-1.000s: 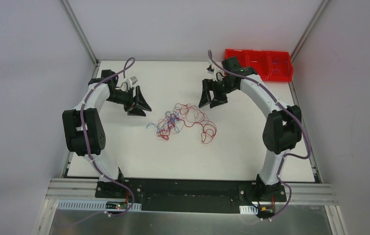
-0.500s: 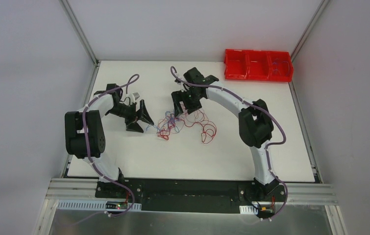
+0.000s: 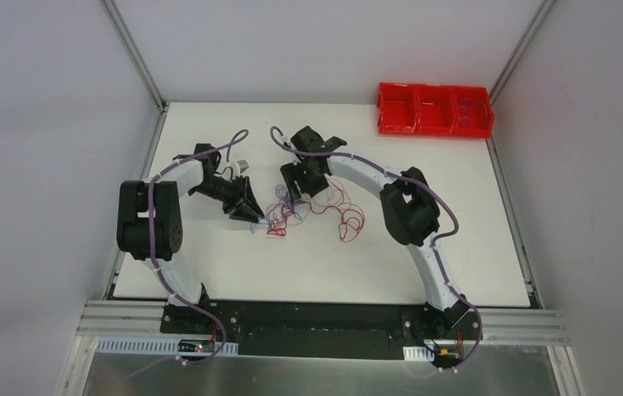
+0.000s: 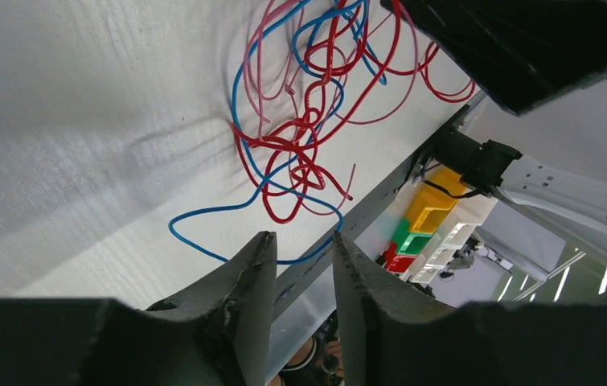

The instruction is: Untangle the cables

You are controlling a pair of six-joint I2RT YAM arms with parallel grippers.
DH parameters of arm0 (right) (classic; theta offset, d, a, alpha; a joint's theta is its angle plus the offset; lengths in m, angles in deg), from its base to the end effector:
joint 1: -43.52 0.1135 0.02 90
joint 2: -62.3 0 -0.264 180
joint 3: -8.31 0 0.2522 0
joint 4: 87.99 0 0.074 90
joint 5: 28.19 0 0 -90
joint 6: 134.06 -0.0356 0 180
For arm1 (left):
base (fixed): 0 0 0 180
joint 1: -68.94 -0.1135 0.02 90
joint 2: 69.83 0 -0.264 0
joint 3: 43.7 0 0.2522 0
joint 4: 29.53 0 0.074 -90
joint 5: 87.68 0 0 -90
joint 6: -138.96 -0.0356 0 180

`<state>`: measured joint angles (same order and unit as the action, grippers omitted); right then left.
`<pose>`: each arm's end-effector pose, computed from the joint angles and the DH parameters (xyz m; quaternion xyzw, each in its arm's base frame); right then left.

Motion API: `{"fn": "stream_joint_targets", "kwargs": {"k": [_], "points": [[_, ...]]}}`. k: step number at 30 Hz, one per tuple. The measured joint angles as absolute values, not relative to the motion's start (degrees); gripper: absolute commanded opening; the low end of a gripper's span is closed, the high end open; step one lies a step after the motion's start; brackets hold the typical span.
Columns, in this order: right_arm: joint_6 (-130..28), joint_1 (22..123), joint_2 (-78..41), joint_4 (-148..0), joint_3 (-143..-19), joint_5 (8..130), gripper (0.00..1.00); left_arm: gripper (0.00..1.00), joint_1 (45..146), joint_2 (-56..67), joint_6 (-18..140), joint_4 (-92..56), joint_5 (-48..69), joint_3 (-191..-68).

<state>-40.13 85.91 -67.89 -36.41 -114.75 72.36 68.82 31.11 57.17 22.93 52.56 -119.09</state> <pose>0.3628 0.3400 0.1907 -0.3999 0.8718 0.1720 0.2244 0.3178 -0.0267 0.1693 -0.0212 0.9013 -0.4278 0.0645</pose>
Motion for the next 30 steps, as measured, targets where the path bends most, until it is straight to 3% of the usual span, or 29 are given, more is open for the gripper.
{"fn": "stream_joint_targets", "kwargs": {"k": [4,5,6,9,13,19,30], "points": [[-39.4,86.0,-68.2,-36.6,-114.4,70.3,0.50,0.07,68.9,30.9,57.8,22.8,54.5,-119.6],[-39.2,86.0,-68.2,-36.8,-114.1,70.0,0.49,0.06,68.9,30.8,58.2,22.8,54.7,-119.9],[-39.1,86.0,-68.2,-37.2,-113.7,69.7,0.49,0.12,68.9,30.5,58.6,22.6,54.8,-120.0],[-38.9,86.0,-68.2,-37.9,-112.5,68.9,0.49,0.47,68.9,29.0,58.7,22.4,54.8,-120.0],[-38.6,86.0,-67.8,-38.7,-111.7,68.2,0.49,0.65,68.5,26.7,57.0,23.0,54.1,-120.0],[-38.4,86.0,-67.6,-39.1,-111.3,68.2,0.48,0.69,68.4,22.0,49.0,24.7,53.1,-120.0],[-38.0,86.0,-67.6,-39.0,-111.3,68.2,0.48,0.58,71.5,25.4,38.1,25.2,46.1,-121.5]]}}
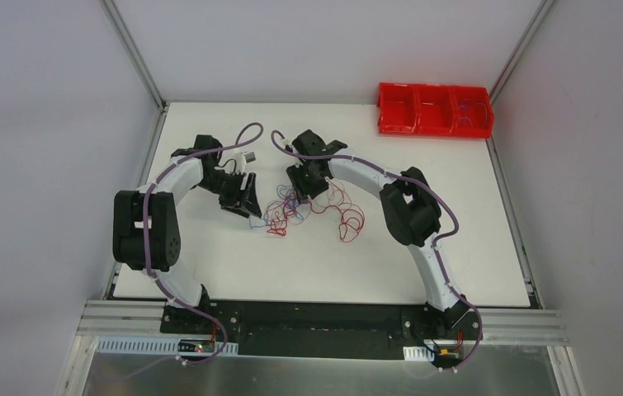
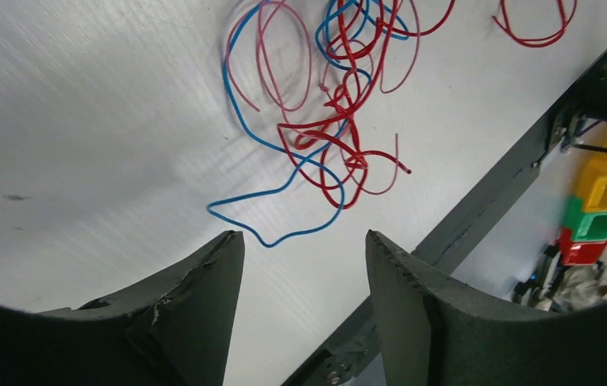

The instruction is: Untangle the cables

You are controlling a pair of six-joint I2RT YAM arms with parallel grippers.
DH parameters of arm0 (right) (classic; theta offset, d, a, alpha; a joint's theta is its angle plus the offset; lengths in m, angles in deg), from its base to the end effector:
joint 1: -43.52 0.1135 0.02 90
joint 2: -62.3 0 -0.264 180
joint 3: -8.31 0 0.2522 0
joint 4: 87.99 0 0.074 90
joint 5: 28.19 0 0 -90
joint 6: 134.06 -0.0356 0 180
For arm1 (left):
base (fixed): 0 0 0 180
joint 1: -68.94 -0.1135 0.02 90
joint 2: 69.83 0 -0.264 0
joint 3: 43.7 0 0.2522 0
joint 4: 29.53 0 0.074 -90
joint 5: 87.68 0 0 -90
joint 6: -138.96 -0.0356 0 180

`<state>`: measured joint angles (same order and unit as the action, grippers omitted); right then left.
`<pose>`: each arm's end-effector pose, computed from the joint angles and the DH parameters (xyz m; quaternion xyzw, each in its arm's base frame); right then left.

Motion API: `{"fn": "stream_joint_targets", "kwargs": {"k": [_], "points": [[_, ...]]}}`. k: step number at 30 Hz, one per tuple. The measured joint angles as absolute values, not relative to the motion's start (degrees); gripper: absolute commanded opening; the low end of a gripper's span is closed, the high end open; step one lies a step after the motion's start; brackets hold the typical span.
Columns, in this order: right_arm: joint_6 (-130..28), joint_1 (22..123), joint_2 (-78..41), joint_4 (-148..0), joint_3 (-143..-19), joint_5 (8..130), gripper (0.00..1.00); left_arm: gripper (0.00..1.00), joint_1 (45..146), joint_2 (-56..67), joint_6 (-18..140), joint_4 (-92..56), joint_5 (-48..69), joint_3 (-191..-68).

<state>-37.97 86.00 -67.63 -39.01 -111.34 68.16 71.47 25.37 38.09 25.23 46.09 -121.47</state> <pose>0.3613 0.3362 0.1769 -0.4093 0.8715 0.1334 0.2347 0.3136 -0.0385 0.2059 0.1643 0.9038 -0.3568 0.1700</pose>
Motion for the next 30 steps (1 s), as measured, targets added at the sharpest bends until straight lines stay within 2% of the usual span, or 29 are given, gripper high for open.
{"fn": "stream_joint_targets", "kwargs": {"k": [11,16,18,21,25,30], "points": [[-37.8,86.0,-67.6,-39.0,-111.3,68.2,0.48,0.61,71.0,31.0,20.1,25.0,44.6,-126.1],[-37.9,86.0,-67.6,-39.0,-111.3,68.2,0.48,0.56,72.1,35.2,16.3,25.0,44.3,-126.3],[-37.9,85.9,-67.6,-39.0,-111.3,68.3,0.48,0.49,72.5,36.1,14.9,25.0,44.3,-126.1],[-38.0,85.7,-67.6,-39.0,-111.3,68.6,0.48,0.26,73.0,36.2,13.4,25.0,45.2,-125.3],[-38.1,85.6,-67.6,-38.9,-111.3,68.7,0.47,0.00,73.5,35.9,13.2,24.9,46.3,-124.5],[-38.1,85.5,-67.6,-38.9,-111.3,68.2,0.45,0.00,73.5,29.8,16.4,25.4,48.0,-122.4]]}}
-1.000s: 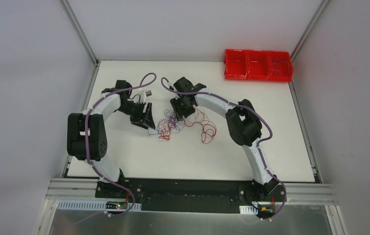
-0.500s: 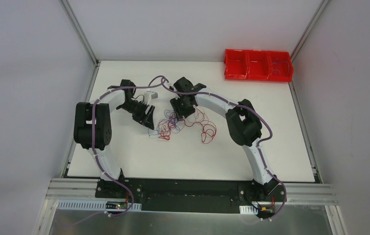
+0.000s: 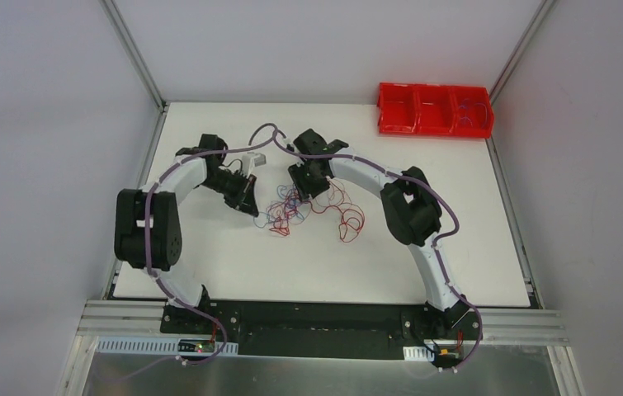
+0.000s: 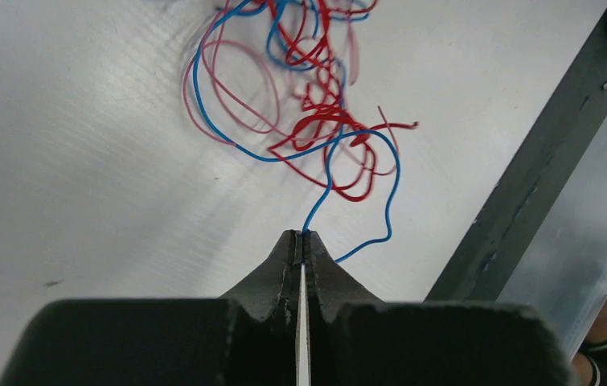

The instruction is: Untangle the cables

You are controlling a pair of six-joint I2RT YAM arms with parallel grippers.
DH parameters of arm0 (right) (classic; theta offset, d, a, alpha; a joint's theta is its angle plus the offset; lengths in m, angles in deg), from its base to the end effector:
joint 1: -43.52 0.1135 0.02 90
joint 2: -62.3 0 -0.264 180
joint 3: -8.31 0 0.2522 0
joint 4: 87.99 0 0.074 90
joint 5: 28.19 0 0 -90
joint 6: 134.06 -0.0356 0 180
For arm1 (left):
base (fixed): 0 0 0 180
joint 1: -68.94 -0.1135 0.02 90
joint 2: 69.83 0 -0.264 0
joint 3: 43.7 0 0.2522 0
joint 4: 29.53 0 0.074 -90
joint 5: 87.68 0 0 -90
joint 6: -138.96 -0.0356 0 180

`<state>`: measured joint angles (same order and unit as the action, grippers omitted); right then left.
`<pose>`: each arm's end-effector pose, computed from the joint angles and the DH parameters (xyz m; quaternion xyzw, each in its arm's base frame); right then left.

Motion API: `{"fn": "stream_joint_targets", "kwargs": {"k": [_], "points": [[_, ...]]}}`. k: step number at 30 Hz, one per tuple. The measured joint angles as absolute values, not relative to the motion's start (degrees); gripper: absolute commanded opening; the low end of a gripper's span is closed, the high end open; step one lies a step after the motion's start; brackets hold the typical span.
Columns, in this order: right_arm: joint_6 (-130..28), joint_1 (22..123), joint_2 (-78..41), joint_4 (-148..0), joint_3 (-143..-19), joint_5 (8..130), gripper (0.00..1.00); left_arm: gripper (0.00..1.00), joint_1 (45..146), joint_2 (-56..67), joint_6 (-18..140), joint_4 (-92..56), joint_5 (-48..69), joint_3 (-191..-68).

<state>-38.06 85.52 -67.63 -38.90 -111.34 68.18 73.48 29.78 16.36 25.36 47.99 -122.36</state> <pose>0.3640 0.3330 0.1768 -0.4051 0.8738 0.1325 0.2343 0.3208 -0.0510 0.1877 0.3366 0.8517 -0.3461 0.2036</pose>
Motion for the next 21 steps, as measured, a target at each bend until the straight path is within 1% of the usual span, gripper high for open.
{"fn": "stream_joint_targets", "kwargs": {"k": [7,10,16,21], "points": [[-37.8,84.4,-67.6,-38.9,-111.3,65.8,0.44,0.00,72.6,13.5,26.8,25.8,53.3,-123.0],[-37.5,83.2,-67.4,-39.0,-110.9,64.5,0.44,0.00,71.8,8.5,32.4,26.1,55.1,-125.1],[-36.3,80.8,-66.1,-39.1,-108.7,62.0,0.44,0.00,70.3,4.8,44.4,26.5,60.1,-133.4],[-35.1,78.6,-65.1,-39.2,-107.0,60.5,0.44,0.00,69.5,3.2,55.0,23.4,62.5,-140.1]]}}
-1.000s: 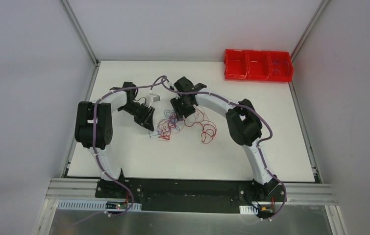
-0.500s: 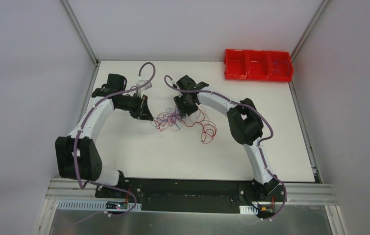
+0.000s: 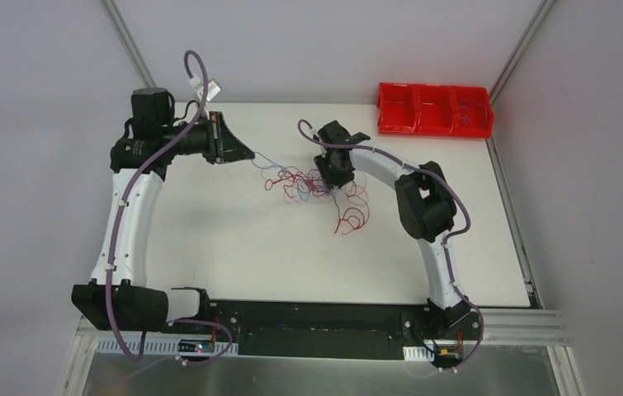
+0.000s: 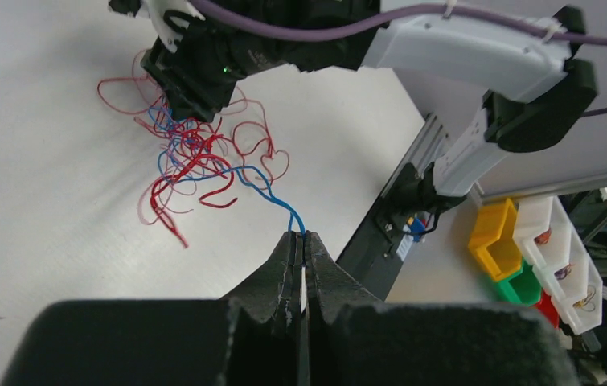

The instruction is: Untangle the cables

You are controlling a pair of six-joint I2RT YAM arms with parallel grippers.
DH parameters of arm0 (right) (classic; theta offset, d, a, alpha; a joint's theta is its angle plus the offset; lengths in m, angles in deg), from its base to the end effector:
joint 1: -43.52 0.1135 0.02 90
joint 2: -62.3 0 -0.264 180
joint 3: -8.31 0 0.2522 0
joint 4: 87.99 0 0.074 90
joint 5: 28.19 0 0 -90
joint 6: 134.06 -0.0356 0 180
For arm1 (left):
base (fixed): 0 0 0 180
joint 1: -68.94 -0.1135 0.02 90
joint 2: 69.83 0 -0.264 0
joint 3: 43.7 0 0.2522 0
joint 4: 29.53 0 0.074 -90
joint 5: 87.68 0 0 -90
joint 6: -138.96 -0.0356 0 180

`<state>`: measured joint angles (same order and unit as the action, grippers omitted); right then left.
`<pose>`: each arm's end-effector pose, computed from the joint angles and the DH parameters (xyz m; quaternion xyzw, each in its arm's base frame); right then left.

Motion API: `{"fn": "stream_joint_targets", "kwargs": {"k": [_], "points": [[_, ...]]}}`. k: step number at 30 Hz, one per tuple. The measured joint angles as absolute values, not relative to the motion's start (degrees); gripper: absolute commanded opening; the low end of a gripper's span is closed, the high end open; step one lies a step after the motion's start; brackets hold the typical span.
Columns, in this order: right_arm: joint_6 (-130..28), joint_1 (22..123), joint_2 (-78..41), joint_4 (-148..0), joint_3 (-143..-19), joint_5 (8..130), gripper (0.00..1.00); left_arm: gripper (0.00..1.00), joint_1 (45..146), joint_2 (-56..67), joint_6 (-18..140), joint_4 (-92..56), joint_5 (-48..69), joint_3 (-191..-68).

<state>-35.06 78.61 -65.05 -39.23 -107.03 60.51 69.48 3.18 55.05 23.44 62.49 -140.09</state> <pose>0.3935 0.2755 0.1753 -0.3605 0.8979 0.0463 0.2483 0.2538 -0.0333 0.4208 0.2157 0.7591 -0.4577 0.4095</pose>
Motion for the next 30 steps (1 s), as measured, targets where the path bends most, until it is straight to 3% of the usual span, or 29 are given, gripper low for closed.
{"fn": "stream_joint_targets", "kwargs": {"k": [14,30], "points": [[-31.0,73.2,-62.1,-40.8,-102.1,59.5,0.44,0.00,59.3,3.6,83.9,5.8,65.4,-156.9],[-27.7,70.4,-59.1,-44.0,-97.0,58.6,0.45,0.00,39.8,17.8,111.5,-13.8,64.7,-186.4]]}}
